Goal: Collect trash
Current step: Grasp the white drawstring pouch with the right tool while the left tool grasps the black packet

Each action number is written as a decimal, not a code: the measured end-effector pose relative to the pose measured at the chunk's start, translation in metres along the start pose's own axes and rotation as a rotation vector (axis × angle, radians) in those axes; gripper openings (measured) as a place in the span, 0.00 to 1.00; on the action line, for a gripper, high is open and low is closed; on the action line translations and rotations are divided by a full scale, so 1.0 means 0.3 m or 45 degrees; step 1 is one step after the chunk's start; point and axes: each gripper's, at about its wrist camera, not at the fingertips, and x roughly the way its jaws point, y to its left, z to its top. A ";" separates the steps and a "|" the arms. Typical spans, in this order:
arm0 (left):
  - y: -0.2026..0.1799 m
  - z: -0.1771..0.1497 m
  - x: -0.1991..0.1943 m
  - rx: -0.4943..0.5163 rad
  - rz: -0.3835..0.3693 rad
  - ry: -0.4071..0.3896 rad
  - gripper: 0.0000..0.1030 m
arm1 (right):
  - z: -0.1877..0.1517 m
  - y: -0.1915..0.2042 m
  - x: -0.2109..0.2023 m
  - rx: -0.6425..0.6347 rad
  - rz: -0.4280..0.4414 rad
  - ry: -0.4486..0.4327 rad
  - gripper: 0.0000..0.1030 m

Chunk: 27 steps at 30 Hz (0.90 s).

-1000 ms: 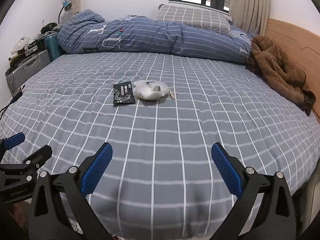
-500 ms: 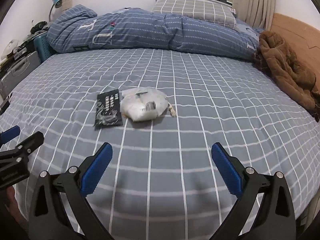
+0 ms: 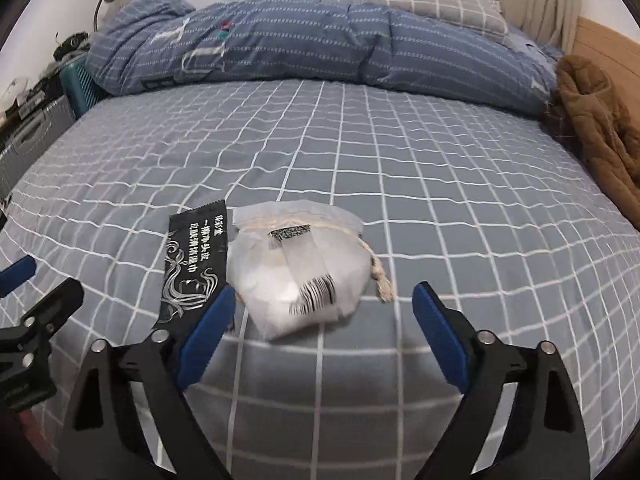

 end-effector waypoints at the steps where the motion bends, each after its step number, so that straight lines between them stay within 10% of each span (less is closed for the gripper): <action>1: -0.006 0.001 0.008 0.006 0.002 0.003 0.94 | 0.002 0.004 0.021 -0.008 0.018 0.017 0.70; 8: -0.043 0.010 0.069 0.004 -0.016 0.041 0.94 | 0.006 -0.012 0.073 0.000 0.105 0.068 0.27; 27: -0.264 0.071 0.239 -0.059 -0.039 0.132 0.93 | 0.034 -0.211 -0.065 0.032 -0.021 -0.048 0.24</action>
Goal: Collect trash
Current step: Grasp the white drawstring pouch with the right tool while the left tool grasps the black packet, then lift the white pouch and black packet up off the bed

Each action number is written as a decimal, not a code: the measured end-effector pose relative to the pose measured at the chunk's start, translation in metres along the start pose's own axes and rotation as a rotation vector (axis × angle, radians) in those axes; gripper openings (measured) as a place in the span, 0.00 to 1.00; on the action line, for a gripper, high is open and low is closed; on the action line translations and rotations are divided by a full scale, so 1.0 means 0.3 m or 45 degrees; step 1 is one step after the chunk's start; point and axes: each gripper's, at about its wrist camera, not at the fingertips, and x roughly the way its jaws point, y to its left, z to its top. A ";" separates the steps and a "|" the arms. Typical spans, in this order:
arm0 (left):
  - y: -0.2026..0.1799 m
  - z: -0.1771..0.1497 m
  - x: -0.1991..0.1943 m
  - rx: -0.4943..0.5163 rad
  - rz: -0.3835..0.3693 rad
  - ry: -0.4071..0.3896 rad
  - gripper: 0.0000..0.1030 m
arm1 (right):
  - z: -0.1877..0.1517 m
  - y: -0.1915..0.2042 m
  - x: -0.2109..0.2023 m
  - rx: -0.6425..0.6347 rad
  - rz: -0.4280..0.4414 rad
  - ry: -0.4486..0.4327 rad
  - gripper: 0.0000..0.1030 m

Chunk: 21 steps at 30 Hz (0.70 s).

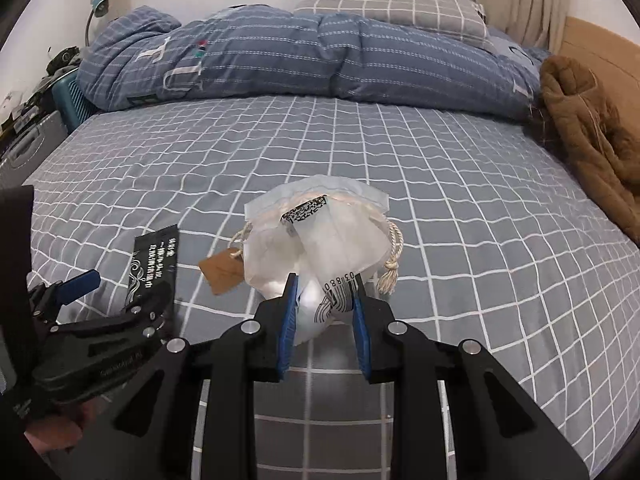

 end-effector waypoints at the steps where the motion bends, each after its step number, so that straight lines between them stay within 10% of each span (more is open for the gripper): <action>1: -0.006 0.000 0.008 0.007 0.009 0.007 0.90 | 0.000 -0.006 0.000 0.003 0.001 0.001 0.24; 21: -0.029 -0.022 0.042 0.039 0.019 0.045 0.47 | 0.007 -0.020 -0.020 0.016 0.021 -0.008 0.24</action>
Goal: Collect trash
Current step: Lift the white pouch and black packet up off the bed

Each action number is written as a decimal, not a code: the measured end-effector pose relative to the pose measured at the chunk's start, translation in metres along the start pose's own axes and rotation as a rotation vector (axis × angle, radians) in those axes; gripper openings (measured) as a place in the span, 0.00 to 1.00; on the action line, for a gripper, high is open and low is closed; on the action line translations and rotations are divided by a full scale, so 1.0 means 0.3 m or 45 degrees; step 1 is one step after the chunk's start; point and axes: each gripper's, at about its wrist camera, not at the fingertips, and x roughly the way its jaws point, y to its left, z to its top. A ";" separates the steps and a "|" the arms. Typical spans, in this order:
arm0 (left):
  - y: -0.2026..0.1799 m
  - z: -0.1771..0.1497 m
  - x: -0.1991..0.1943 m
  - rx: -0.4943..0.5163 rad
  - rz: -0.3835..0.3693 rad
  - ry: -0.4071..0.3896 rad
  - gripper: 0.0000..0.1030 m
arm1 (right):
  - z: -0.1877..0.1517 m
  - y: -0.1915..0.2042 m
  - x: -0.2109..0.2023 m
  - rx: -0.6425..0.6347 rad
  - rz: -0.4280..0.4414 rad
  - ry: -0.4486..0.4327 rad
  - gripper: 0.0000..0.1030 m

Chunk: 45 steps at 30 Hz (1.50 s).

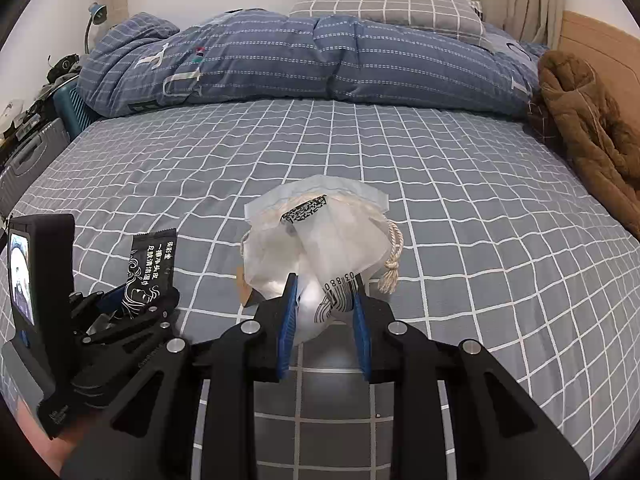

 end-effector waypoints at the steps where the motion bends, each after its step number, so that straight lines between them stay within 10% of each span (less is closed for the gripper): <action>1: 0.004 0.000 -0.008 -0.005 -0.009 -0.003 0.46 | -0.001 0.003 -0.005 -0.001 -0.001 -0.003 0.24; 45: 0.156 -0.249 -0.483 0.017 -0.085 -0.100 0.46 | -0.182 0.185 -0.351 0.012 0.040 -0.080 0.24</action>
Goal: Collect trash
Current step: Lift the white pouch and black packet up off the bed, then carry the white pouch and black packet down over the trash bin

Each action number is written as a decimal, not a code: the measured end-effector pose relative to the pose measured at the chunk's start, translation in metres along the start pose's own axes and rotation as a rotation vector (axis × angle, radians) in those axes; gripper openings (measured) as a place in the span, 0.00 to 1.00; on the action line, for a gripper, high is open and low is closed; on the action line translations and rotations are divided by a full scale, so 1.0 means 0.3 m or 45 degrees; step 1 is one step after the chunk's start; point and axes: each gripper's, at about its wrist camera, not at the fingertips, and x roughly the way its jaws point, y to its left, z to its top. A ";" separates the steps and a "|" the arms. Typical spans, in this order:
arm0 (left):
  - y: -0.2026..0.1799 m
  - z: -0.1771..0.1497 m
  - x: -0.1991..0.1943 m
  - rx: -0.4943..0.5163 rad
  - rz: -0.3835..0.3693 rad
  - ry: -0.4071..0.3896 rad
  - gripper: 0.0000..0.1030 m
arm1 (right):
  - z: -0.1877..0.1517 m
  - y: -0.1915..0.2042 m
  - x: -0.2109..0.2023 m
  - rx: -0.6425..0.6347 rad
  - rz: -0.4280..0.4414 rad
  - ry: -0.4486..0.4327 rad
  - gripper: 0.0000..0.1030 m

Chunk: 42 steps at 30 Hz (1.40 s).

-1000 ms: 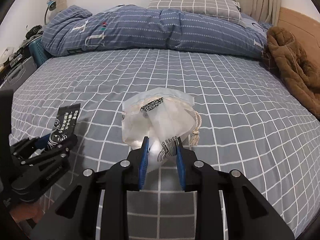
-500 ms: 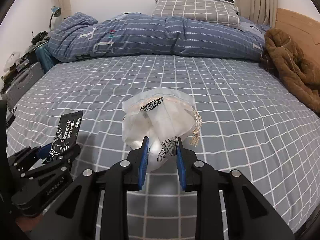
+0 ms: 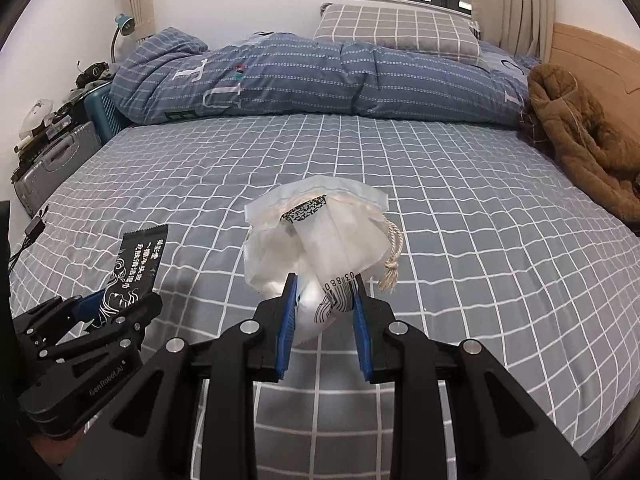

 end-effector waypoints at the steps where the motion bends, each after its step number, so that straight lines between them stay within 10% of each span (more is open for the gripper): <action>1: 0.001 -0.009 -0.010 0.000 -0.001 0.000 0.46 | -0.005 0.000 -0.010 0.002 0.000 -0.001 0.24; 42: -0.030 -0.271 -0.317 0.037 -0.023 -0.011 0.46 | -0.246 0.020 -0.361 0.007 0.031 -0.031 0.24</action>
